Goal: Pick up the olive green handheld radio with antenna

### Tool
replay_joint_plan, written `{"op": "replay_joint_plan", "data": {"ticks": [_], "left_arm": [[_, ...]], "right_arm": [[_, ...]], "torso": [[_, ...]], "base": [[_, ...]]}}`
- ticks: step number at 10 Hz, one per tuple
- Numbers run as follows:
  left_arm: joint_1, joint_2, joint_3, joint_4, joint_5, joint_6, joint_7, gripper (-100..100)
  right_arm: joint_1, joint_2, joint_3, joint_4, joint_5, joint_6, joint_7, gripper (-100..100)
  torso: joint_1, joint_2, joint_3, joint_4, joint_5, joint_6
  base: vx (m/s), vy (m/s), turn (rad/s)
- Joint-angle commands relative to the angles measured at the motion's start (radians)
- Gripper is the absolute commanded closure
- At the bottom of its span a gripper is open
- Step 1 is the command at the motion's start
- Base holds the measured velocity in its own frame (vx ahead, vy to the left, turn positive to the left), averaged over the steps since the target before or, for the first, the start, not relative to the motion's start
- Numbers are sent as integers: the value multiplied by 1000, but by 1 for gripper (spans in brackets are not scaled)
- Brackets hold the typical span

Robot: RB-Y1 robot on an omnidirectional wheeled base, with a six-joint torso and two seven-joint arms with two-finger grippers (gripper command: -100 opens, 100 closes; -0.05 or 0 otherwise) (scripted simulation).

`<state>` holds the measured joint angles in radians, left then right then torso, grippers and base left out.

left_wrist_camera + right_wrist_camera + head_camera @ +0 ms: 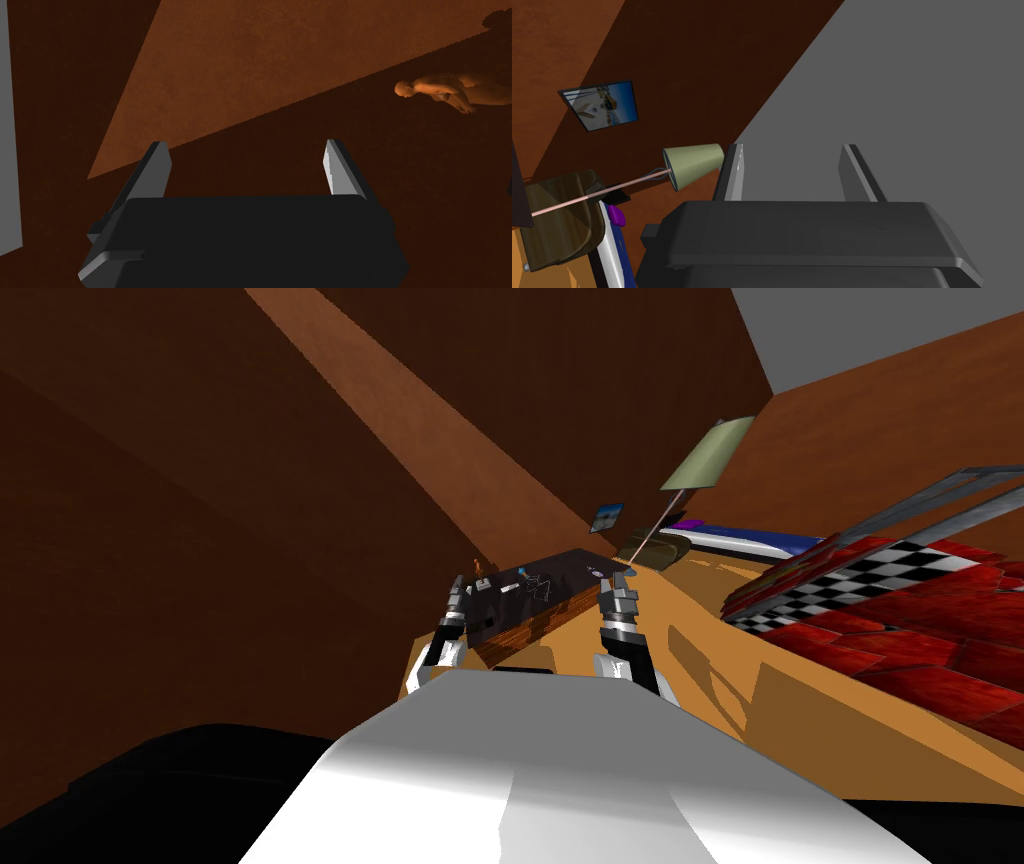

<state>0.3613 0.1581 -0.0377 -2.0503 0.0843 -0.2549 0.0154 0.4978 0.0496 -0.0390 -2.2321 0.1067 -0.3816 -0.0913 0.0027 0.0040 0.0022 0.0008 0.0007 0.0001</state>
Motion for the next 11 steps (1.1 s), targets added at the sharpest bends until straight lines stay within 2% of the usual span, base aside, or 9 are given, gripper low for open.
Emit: {"op": "replay_joint_plan", "data": {"ticks": [1,2,4,5,6,7,8,9,11], "left_arm": [[-50,36,13,45,3,48,18,-100],[-56,36,13,45,3,48,18,-100],[-132,81,33,120,10,110,44,-100],[-141,81,33,128,10,113,44,-100],[-185,103,44,170,13,148,57,-100],[-185,103,44,173,13,148,57,-100],[-221,123,55,204,18,186,70,-100],[-229,123,55,220,18,186,70,-100],[-274,143,66,269,23,225,83,-100]], "right_arm": [[0,0,0,0,0,0,0,0],[0,0,0,0,0,0,0,0],[0,0,0,0,0,0,0,0],[0,0,0,0,0,0,0,0],[0,0,0,0,0,0,0,0],[0,0,0,0,0,0,0,0],[0,0,0,0,0,0,0,0],[0,0,0,0,0,0,0,0],[0,0,0,0,0,0,0,0]], "torso": [[0,0,0,0,0,0],[0,1,0,0,0,0],[-1,-1,0,0,0,0],[0,1,0,0,0,0],[-1,0,0,0,0,0],[-1,0,0,0,0,0],[-1,-1,0,0,0,0],[-1,-1,0,0,0,0],[-2,-1,0,0,0,0]], "base": [[-83,35,-25],[-55,25,-11],[-72,32,-20],[-68,25,-20],[-62,25,-22],[-47,17,-14],[-56,13,-18],[-50,15,-17],[-50,14,-25]]}}
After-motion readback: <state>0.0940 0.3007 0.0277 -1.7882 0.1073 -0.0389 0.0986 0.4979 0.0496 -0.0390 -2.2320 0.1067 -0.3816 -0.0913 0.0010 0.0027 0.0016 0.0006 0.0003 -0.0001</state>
